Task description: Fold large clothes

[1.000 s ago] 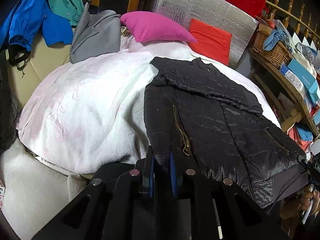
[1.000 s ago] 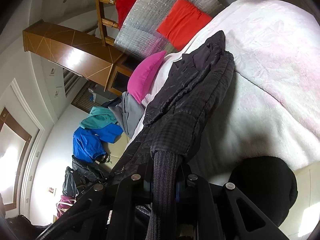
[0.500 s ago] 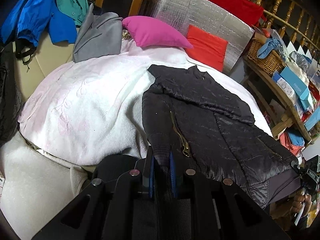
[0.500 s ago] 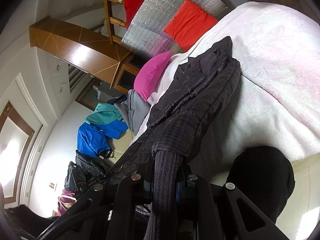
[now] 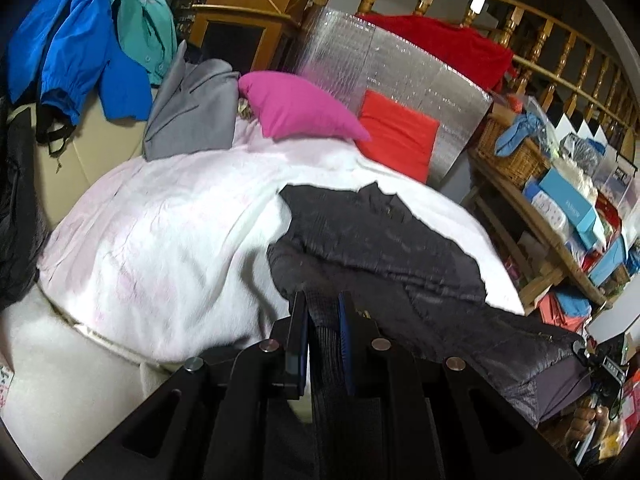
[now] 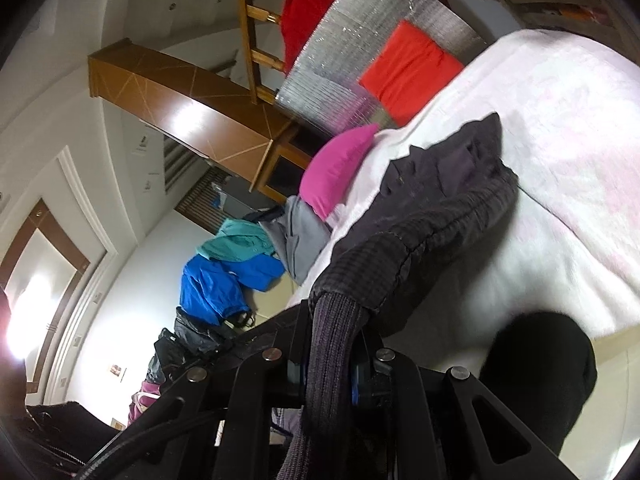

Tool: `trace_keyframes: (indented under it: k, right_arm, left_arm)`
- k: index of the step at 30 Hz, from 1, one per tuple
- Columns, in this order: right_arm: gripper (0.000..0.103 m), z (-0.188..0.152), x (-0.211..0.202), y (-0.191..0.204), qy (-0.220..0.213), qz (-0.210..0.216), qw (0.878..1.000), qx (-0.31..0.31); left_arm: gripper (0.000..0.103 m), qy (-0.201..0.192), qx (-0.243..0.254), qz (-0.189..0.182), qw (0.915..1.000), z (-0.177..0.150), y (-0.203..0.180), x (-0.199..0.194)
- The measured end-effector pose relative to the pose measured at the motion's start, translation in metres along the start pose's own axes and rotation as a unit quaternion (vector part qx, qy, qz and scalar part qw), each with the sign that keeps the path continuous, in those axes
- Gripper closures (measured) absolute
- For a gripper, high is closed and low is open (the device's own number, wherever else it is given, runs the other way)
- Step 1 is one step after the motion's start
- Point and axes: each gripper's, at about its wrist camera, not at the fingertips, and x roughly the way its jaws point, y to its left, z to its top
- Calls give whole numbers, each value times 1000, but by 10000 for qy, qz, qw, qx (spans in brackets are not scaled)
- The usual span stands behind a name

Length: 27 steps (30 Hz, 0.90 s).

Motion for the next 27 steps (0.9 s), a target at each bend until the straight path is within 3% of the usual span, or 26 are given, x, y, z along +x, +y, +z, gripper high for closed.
trace_keyframes:
  k: [12,27]
  right_arm:
    - [88,44,17,5,-618,361,9974,2]
    - [88,105,53,8,-978,208,9950,14]
  left_arm:
    - [88,-607,87,-117,9981,54,-19,22]
    - [88,-905,175,3,9957,107,-33,64]
